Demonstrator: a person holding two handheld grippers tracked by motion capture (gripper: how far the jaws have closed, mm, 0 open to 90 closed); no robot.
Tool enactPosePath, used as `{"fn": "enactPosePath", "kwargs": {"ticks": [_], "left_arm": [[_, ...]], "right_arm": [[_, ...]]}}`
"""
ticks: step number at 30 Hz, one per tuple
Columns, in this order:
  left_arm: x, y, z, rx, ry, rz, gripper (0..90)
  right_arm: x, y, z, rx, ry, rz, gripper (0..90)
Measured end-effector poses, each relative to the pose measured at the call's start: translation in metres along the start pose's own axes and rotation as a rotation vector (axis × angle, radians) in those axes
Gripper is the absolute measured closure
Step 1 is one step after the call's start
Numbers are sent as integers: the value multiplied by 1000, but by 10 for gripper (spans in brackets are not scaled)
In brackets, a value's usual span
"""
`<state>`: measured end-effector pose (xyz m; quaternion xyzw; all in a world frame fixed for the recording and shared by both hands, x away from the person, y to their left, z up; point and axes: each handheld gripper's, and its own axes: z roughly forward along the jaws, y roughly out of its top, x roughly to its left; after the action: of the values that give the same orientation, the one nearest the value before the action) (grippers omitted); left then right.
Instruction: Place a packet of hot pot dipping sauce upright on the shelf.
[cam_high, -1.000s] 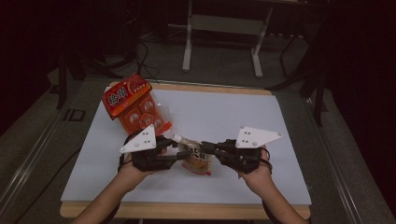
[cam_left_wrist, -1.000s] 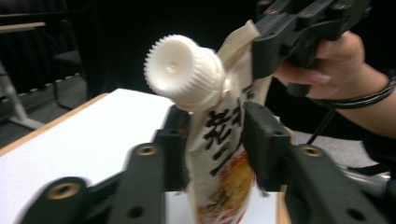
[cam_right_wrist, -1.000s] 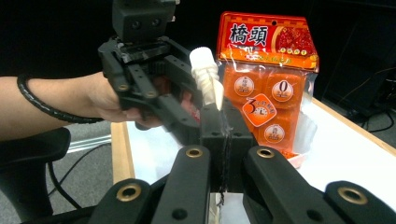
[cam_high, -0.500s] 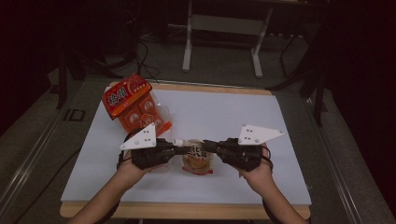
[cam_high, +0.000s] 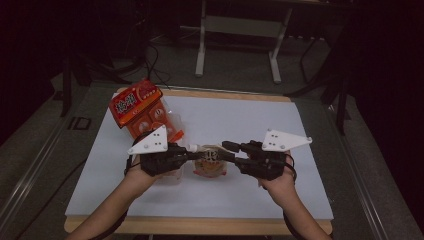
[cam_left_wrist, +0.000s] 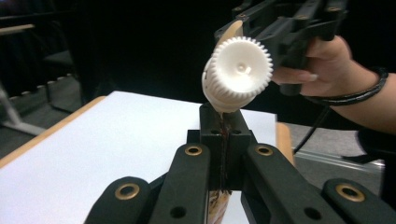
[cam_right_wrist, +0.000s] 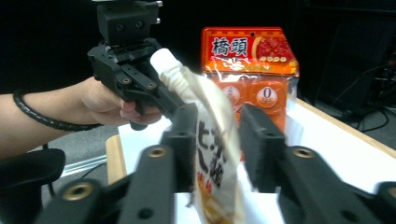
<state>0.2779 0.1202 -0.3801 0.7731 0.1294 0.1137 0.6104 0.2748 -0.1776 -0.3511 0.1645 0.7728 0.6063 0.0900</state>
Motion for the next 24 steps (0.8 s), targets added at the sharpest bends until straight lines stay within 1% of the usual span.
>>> {"fn": "enactPosePath", "kwargs": {"ticks": [1,2,3,4,5,6,7,8,9,11,12,13,14,15,16,17,18,19,21,22,23,24], "left_arm": [[1,0,-1,-2,-8,-6,900],[2,-1,-1,-5,1,-1,900],[3,-1,-2,-7,1,-10,900],[4,0,-4,-7,-3,-8,900],[6,0,-5,-13,7,-7,900],[7,1,-7,-19,1,-20,900],[9,1,-8,-22,11,-16,900],[10,2,-10,-29,25,-21,900],[11,3,-12,-34,18,-22,900],[13,4,-16,-42,37,-28,900],[14,5,-18,-43,39,-25,900],[15,5,-20,-44,51,-19,900],[17,6,-21,-44,55,-18,900],[18,7,-23,-44,65,-9,900],[19,8,-24,-44,70,-12,900],[21,9,-26,-39,71,-9,900],[22,10,-28,-32,88,9,900],[24,11,-29,-27,91,12,900],[28,12,-34,-20,102,27,900],[31,12,-36,-18,100,24,900],[33,12,-38,-18,109,38,900],[36,12,-41,-20,110,38,900]], "right_arm": [[-1,-1,-1,-1,-5,-3,609],[-1,-1,-2,-4,-11,-2,597],[-2,-2,-3,-11,-16,1,580],[-2,-2,-4,-14,-14,7,550],[-2,-2,-5,-18,-19,10,516],[-3,-3,-6,-23,-26,10,481],[-3,-3,-7,-28,-23,16,442],[-4,-3,-8,-33,-20,18,397],[-4,-3,-9,-38,-27,20,361],[-5,-4,-10,-42,-19,29,304],[-5,-5,-11,-48,-25,28,282],[-5,-6,-12,-53,-35,31,260],[-6,-7,-13,-59,-28,36,235],[-7,-8,-14,-68,-26,45,204],[-8,-9,-15,-65,-20,40,164],[-9,-11,-16,-67,-15,41,144],[-9,-12,-16,-69,-4,44,134],[-10,-14,-17,-75,3,45,134],[-10,-17,-18,-56,-6,32,114],[-11,-18,-18,-52,-5,37,114],[-11,-19,-19,-51,0,37,114],[-11,-21,-20,-49,-1,40,114]]}}
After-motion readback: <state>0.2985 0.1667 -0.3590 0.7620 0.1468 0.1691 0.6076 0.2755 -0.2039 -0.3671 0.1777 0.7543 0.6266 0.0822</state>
